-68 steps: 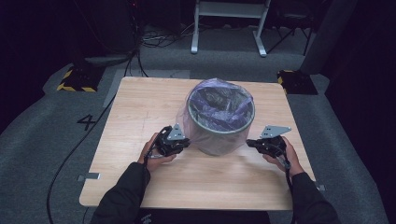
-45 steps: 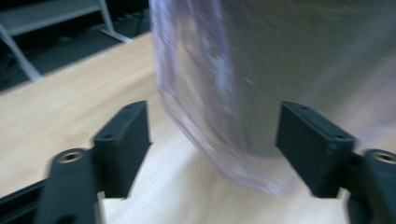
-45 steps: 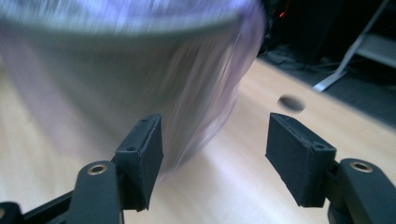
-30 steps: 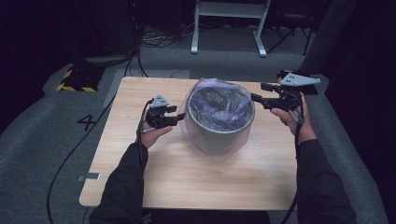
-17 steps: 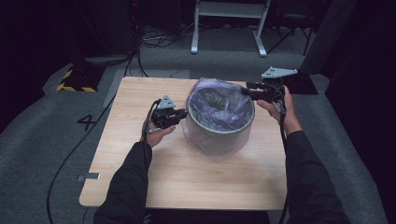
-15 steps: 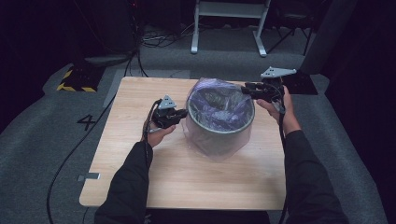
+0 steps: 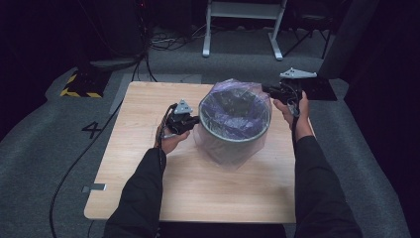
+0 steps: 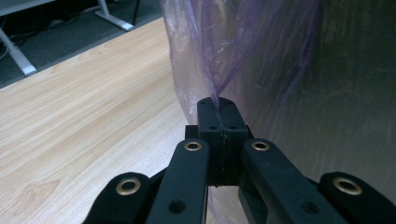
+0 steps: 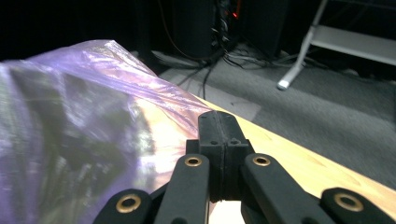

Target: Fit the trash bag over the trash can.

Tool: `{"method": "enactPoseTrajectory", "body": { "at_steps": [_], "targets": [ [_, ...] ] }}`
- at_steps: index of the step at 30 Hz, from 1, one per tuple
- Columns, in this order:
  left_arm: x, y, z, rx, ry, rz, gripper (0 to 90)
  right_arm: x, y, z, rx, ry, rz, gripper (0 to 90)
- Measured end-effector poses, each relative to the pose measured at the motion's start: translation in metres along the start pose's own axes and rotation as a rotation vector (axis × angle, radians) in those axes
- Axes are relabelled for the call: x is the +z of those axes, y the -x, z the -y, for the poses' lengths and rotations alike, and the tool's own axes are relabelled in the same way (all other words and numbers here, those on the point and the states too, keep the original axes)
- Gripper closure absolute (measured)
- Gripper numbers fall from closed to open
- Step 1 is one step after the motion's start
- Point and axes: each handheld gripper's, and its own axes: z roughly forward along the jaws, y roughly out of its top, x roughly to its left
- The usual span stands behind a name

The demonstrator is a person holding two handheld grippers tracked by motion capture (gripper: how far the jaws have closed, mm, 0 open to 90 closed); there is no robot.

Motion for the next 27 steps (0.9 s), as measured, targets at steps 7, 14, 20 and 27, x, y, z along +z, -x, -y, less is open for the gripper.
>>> {"method": "enactPoseTrajectory", "body": {
  "at_steps": [7, 14, 20, 27],
  "targets": [
    [0.009, 0.001, 0.002, -0.002, -0.041, 0.014, 90.0, 0.012, 0.011, 0.015, 0.055, -0.055, 0.015, 90.0],
    [0.01, 0.003, 0.014, 0.002, -0.067, 0.029, 90.0, 0.016, 0.016, 0.036, 0.079, -0.094, 0.005, 90.0],
    [-0.001, 0.005, 0.027, 0.001, -0.055, 0.027, 89.8, 0.017, 0.014, 0.052, 0.065, -0.103, -0.011, 79.3],
    [-0.039, 0.009, 0.033, -0.005, 0.001, -0.024, 51.1, -0.011, 0.022, 0.051, 0.041, -0.071, -0.004, 46.8]
  ]
}}
